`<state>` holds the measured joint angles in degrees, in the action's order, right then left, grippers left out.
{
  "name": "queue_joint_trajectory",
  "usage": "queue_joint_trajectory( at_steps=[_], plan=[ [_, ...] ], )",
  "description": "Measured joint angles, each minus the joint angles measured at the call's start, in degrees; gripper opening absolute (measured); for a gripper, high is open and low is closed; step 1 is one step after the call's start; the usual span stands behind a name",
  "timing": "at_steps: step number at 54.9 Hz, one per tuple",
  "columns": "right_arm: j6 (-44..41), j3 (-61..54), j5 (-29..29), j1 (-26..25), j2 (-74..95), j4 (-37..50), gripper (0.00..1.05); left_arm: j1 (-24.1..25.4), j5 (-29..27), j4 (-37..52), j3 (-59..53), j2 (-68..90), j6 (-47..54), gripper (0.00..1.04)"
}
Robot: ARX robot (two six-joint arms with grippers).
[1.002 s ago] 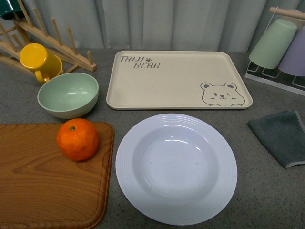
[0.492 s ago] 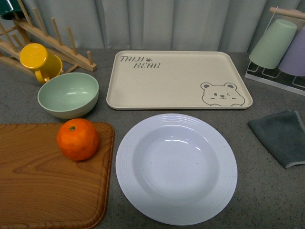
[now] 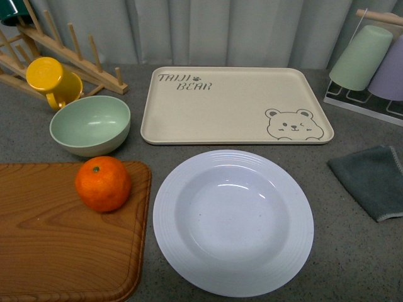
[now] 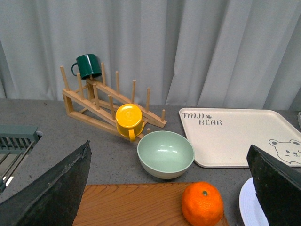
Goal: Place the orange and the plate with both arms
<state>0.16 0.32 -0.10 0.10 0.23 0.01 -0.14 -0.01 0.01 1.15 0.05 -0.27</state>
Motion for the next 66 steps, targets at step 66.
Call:
queue_joint_trajectory(
  at_steps=[66],
  plan=[
    [-0.02,0.00,-0.02,-0.07,0.00,0.00,0.96,-7.78,-9.73,29.07,29.94,94.29,-16.04,0.98]
  ],
)
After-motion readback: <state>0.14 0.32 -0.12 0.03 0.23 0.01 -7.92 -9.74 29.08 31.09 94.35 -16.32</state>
